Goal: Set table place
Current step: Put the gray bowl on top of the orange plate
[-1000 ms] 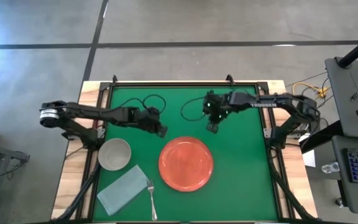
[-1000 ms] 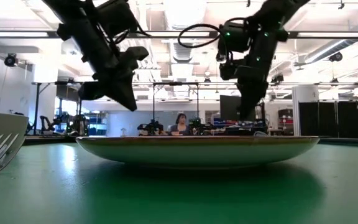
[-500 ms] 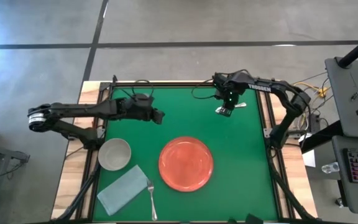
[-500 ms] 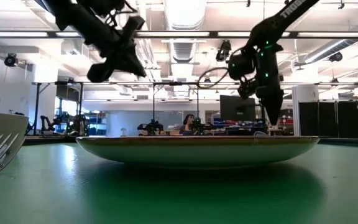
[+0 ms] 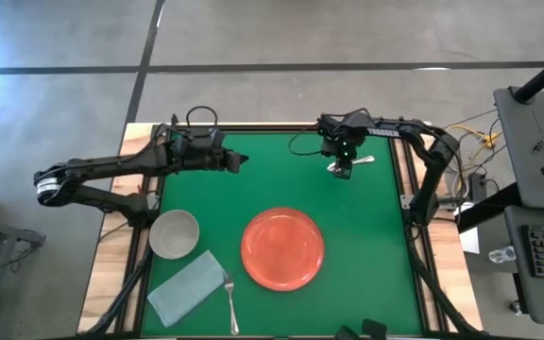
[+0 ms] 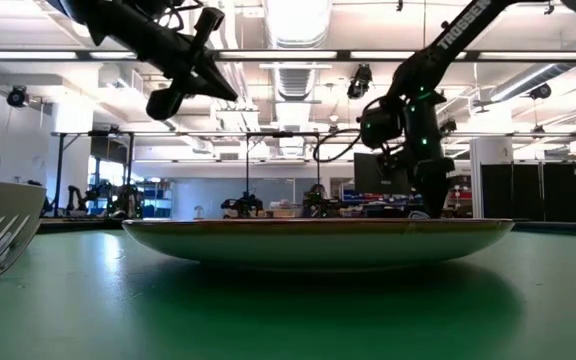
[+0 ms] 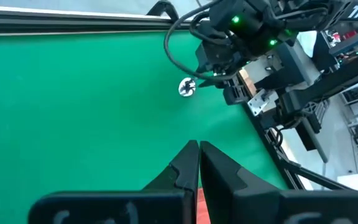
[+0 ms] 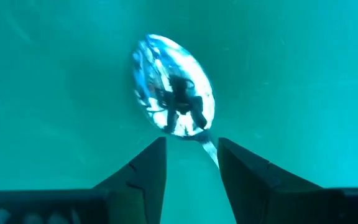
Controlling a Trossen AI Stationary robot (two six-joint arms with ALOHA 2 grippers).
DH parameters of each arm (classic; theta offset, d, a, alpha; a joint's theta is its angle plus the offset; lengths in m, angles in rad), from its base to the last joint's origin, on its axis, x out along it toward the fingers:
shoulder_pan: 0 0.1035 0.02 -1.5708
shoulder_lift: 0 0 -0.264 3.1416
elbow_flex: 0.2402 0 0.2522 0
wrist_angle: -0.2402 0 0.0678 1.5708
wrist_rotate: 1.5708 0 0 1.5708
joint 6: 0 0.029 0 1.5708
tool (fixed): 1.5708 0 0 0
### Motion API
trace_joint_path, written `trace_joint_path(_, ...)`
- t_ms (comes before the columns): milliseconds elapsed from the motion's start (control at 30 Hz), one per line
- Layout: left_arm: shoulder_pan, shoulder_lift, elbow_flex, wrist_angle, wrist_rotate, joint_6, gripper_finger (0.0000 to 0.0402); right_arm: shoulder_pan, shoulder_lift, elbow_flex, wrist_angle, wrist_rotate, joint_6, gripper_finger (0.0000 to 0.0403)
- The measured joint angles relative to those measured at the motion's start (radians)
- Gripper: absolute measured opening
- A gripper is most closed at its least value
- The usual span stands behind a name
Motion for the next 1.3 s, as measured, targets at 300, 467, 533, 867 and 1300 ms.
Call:
trace_joint_path(300,0.000,0.000,-0.012,-0.001,0.002,0.000,0.0000,-0.002,0.028,-0.045,0.029,0.068,0.001,0.0136)
trace_joint_path(467,0.000,0.000,-0.012,0.000,0.003,0.019,0.0000,-0.002,0.022,-0.064,0.065,0.078,0.001,0.0126)
trace_joint_path(533,0.000,0.000,-0.012,0.000,0.003,0.019,0.0000,-0.002,0.022,-0.064,0.068,0.077,0.002,0.0113)
trace_joint_path(867,0.001,0.002,-0.028,-0.133,0.035,0.066,0.0000,-0.002,0.020,-0.052,0.096,0.078,0.050,0.0084)
trace_joint_path(1300,-0.015,0.001,0.002,-0.681,0.116,0.121,0.0000,-0.002,0.002,-0.052,0.073,0.074,0.107,0.0157)
